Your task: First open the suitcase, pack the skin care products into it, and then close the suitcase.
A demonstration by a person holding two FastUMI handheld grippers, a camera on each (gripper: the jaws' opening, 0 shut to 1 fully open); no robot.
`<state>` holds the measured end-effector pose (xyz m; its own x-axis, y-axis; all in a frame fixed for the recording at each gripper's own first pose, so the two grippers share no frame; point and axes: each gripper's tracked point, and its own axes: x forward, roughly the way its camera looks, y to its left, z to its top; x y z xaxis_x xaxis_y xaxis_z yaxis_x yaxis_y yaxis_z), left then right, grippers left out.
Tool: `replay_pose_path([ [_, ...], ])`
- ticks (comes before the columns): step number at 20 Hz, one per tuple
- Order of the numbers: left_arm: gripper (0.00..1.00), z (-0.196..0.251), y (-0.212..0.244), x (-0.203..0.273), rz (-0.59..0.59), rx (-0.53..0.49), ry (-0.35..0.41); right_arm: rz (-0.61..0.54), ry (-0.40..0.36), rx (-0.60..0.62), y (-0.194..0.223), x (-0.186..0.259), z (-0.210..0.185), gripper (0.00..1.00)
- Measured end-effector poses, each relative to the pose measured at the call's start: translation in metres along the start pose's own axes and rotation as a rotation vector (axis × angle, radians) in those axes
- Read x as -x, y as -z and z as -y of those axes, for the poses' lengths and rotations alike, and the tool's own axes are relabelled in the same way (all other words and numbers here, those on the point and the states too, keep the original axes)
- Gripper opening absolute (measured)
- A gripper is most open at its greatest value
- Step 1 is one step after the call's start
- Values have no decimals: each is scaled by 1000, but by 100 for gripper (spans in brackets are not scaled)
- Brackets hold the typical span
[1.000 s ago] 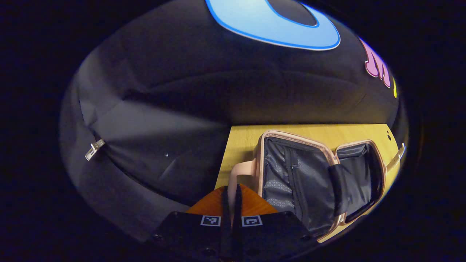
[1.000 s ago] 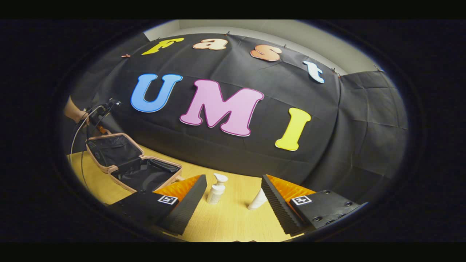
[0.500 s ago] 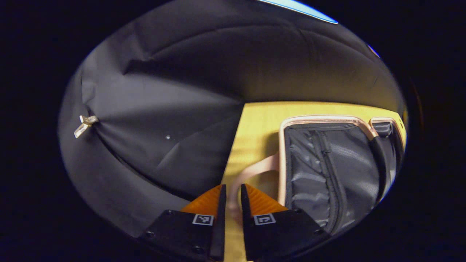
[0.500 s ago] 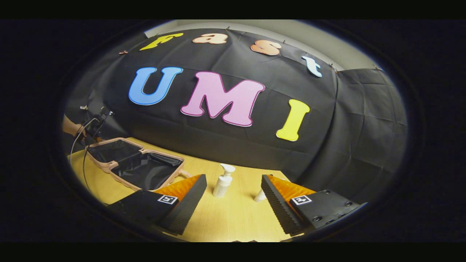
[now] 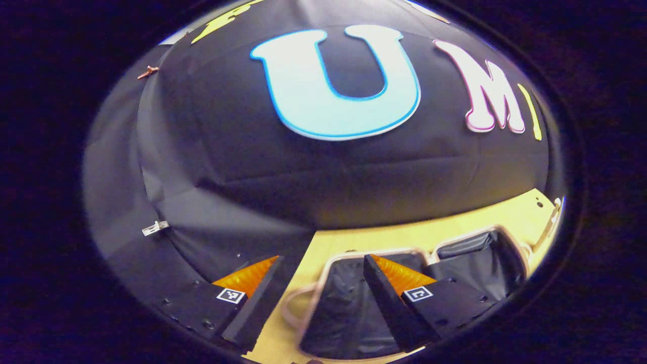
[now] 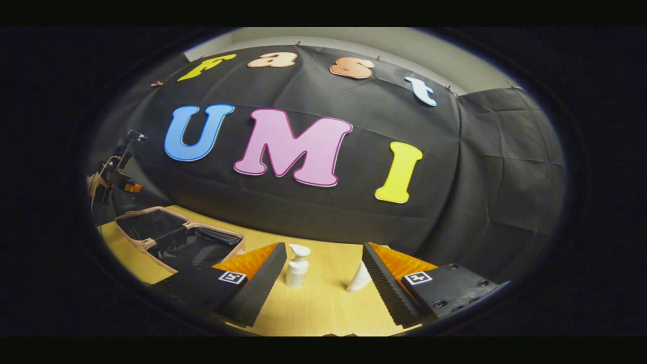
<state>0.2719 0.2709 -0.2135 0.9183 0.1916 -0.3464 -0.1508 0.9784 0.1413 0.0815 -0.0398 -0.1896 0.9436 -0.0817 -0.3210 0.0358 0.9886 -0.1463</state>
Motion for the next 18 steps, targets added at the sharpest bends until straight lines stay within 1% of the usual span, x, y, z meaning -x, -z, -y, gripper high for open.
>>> replay_pose_path([
  [1,98,60,-16,16,42,46,46,9,-11,8,6,-15,13,97],
  [4,98,169,-31,42,93,138,140,-31,-28,2,35,-44,35,97],
  [6,98,233,-35,47,124,154,181,-25,-20,-14,43,-61,51,97],
  [8,98,286,-30,54,134,139,204,-20,-10,-22,55,-74,65,97],
  [9,98,309,-25,57,125,128,205,-26,-9,-30,63,-78,70,97],
  [10,98,333,-20,61,122,128,220,-34,-16,-47,72,-82,75,97],
  [13,98,386,-4,75,138,126,275,-68,-28,-85,103,-88,85,97],
  [15,98,413,12,86,155,118,308,-78,-53,-128,120,-89,87,97],
  [16,98,431,22,91,159,103,343,-84,-54,-139,129,-89,90,97],
  [18,98,454,43,97,146,75,379,-102,-53,-144,150,-89,98,97],
])
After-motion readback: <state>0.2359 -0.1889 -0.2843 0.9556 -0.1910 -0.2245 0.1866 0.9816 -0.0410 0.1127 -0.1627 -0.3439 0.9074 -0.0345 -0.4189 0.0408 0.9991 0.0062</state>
